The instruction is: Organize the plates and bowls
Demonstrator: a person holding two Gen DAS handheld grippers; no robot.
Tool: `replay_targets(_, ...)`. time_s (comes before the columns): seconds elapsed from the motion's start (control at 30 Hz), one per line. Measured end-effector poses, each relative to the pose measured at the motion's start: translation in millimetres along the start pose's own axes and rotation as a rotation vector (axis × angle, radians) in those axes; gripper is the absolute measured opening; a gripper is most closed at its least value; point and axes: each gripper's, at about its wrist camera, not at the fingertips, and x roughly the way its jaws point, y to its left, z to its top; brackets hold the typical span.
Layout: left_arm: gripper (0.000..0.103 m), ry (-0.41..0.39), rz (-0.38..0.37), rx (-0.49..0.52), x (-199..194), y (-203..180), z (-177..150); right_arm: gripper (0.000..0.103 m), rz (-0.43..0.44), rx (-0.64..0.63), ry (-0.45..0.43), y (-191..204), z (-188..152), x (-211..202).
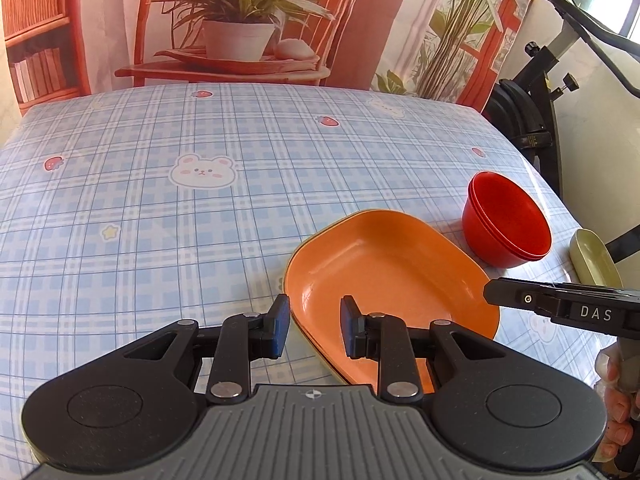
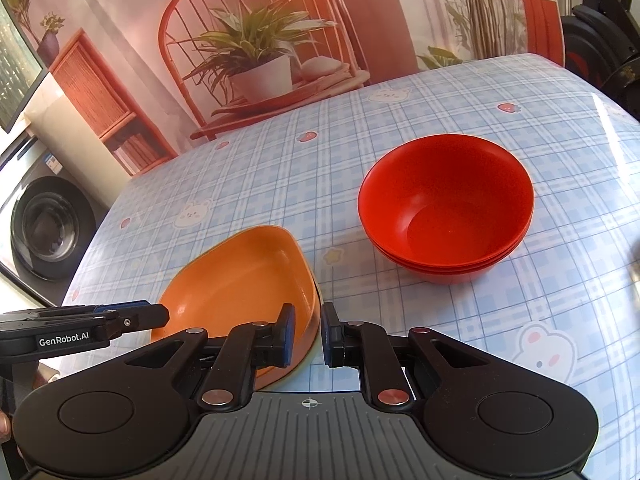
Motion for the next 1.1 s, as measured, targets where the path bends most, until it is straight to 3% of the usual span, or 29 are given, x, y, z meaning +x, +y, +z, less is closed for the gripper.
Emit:
replay_targets(0.33, 0.027, 0.004, -0.005, 0.011, 1.7, -1.9, -0.3, 0.019, 0.007, -0.064, 0.013, 7.7, -10.1, -7.9)
replay_targets(0.87, 0.027, 0.004, 0.004, 0.005, 1.5, 1.5, 0.1, 0.015, 0.043, -0.019, 0.012, -2.6, -18.9, 5.2)
replay_targets(1.1, 0.027, -0.018, 0.002, 0.041, -4.9, -4.8, 9.5, 0.015, 0.042, -0.020, -0.039, -4.5, -10.2, -9.0)
